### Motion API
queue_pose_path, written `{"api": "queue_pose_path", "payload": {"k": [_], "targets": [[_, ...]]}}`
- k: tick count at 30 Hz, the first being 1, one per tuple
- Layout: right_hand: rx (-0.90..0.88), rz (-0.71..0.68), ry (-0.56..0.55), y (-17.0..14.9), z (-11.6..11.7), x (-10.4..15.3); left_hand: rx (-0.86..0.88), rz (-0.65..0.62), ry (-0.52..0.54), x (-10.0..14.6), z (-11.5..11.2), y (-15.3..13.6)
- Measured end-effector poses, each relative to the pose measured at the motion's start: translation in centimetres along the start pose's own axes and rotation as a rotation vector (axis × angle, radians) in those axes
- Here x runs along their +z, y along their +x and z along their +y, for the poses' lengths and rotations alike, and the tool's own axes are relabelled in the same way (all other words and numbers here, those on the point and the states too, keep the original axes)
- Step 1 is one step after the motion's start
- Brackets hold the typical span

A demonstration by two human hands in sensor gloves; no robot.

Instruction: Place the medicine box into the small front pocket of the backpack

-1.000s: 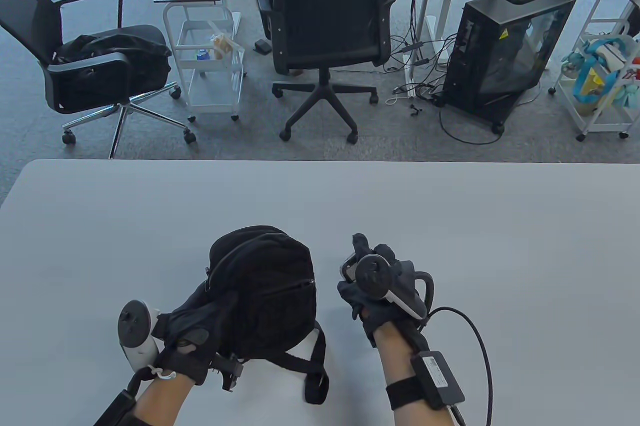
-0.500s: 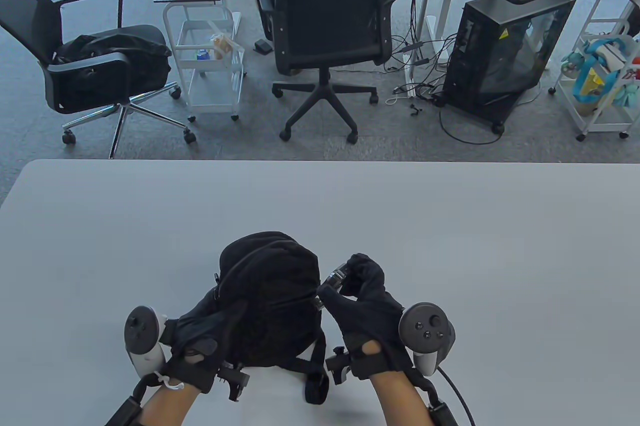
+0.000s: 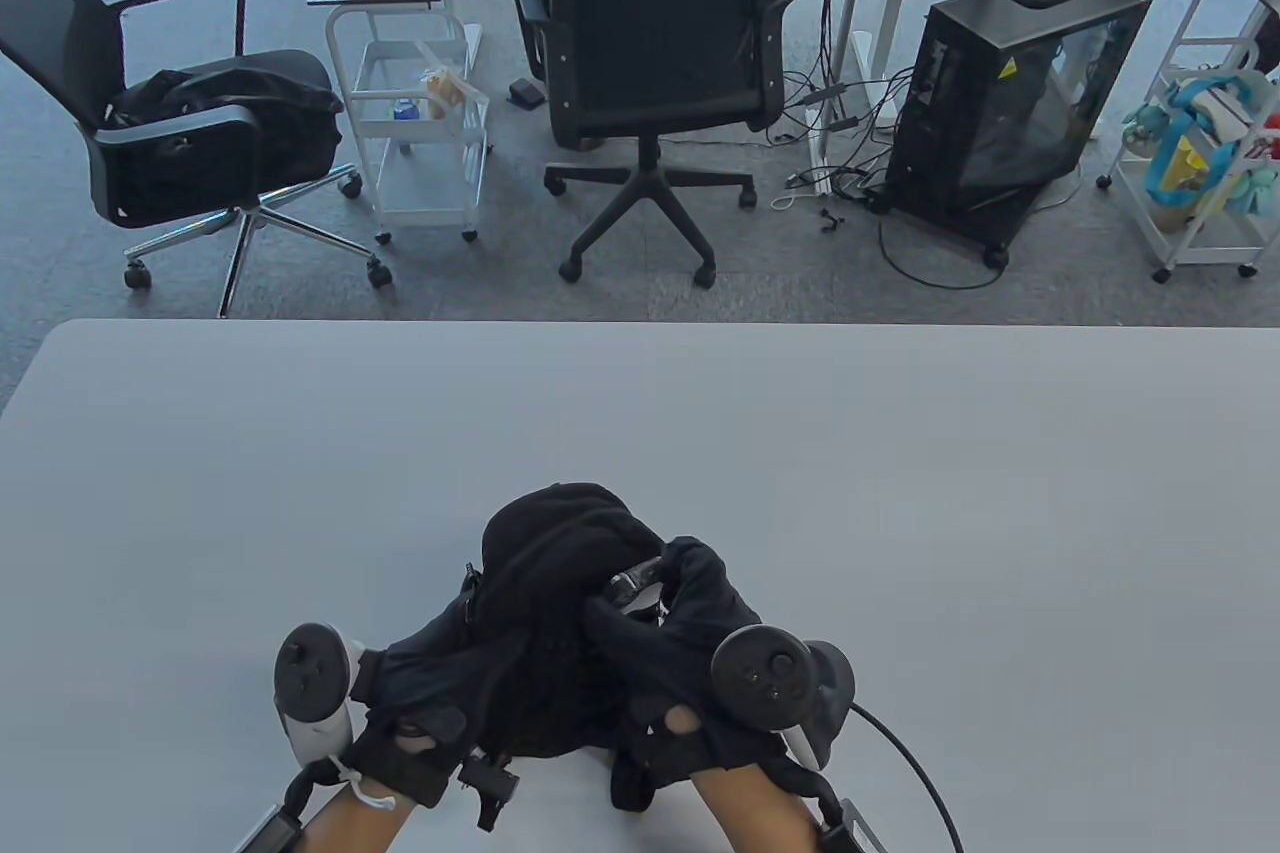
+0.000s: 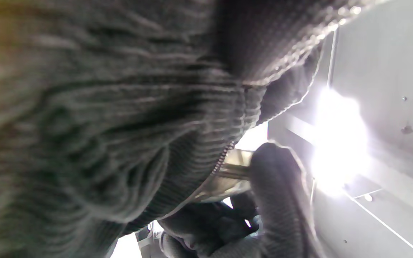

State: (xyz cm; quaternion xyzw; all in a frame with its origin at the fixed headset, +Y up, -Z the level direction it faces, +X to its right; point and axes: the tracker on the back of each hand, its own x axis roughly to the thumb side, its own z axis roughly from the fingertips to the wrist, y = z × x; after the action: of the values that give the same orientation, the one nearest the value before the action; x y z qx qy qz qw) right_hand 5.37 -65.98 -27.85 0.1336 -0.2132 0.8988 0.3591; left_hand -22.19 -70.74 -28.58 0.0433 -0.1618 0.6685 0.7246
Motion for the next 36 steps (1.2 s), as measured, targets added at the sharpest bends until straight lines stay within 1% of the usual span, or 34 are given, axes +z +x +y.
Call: {"api": "queue_pose_path", "payload": {"k": [2, 4, 5, 7, 9, 10, 12, 14, 17, 18, 19, 21, 22, 24, 26, 28, 30, 32, 33, 35, 36], "targets": [[0.187, -0.054, 0.039, 0.8, 0.0, -0.1, 0.003, 0.004, 0.008, 0.0, 0.0, 0.0], [0.225, -0.089, 0.053, 1.2, 0.2, 0.0, 0.004, 0.004, 0.011, 0.0, 0.0, 0.0], [0.200, -0.091, 0.045, 1.4, 0.3, 0.1, 0.003, 0.004, 0.012, 0.0, 0.0, 0.0], [0.071, -0.058, 0.080, 1.4, 0.5, 0.2, 0.001, 0.002, 0.019, 0.1, 0.1, 0.0], [-0.011, -0.044, 0.088, 1.5, 0.7, 0.3, 0.003, -0.002, 0.032, 0.1, 0.2, 0.1], [-0.002, -0.046, 0.094, 1.6, 0.8, 0.3, 0.013, 0.000, 0.038, 0.1, 0.3, 0.0], [0.067, -0.050, 0.152, 1.8, 1.0, 0.3, 0.036, 0.008, 0.038, 0.1, 0.3, 0.0], [0.088, -0.056, 0.188, 1.9, 1.4, 0.4, 0.069, 0.011, 0.050, 0.1, 0.4, -0.1], [0.052, -0.071, 0.209, 1.9, 1.6, 0.3, 0.097, 0.017, 0.071, 0.2, 0.6, -0.2], [0.049, -0.082, 0.202, 1.7, 1.4, 0.2, 0.083, 0.023, 0.067, 0.2, 0.8, -0.3], [0.034, -0.084, 0.174, 1.6, 1.2, 0.2, 0.084, 0.023, 0.070, 0.2, 0.9, -0.4], [-0.044, -0.068, 0.095, 0.5, 0.7, 0.0, 0.146, 0.034, 0.090, 0.0, 1.3, -0.6], [-0.076, -0.046, 0.086, 0.0, 0.5, -0.1, 0.164, 0.035, 0.093, 0.0, 1.5, -0.6], [-0.174, 0.052, 0.086, -1.8, 0.4, -0.3, 0.186, 0.033, 0.096, -0.1, 2.0, -0.7], [-0.300, 0.149, 0.104, -3.8, 0.7, -0.4, 0.212, 0.029, 0.098, -0.2, 2.3, -0.7], [-0.460, 0.272, 0.165, -6.0, 1.5, -0.2, 0.279, 0.018, 0.079, -0.4, 2.4, -0.7], [-0.656, 0.390, 0.276, -7.9, 2.7, 0.1, 0.351, 0.001, 0.039, -0.6, 2.4, -0.7], [-0.834, 0.461, 0.366, -8.9, 4.0, 0.5, 0.412, -0.014, -0.007, -0.8, 2.3, -0.7], [-0.896, 0.473, 0.398, -9.1, 4.4, 0.6, 0.433, -0.017, -0.021, -0.9, 2.3, -0.7], [-1.035, 0.481, 0.516, -9.2, 5.6, 1.0, 0.489, -0.024, -0.055, -1.0, 2.1, -0.7], [-1.102, 0.479, 0.592, -9.0, 6.1, 1.2, 0.505, -0.029, -0.061, -1.0, 2.1, -0.7]]}}
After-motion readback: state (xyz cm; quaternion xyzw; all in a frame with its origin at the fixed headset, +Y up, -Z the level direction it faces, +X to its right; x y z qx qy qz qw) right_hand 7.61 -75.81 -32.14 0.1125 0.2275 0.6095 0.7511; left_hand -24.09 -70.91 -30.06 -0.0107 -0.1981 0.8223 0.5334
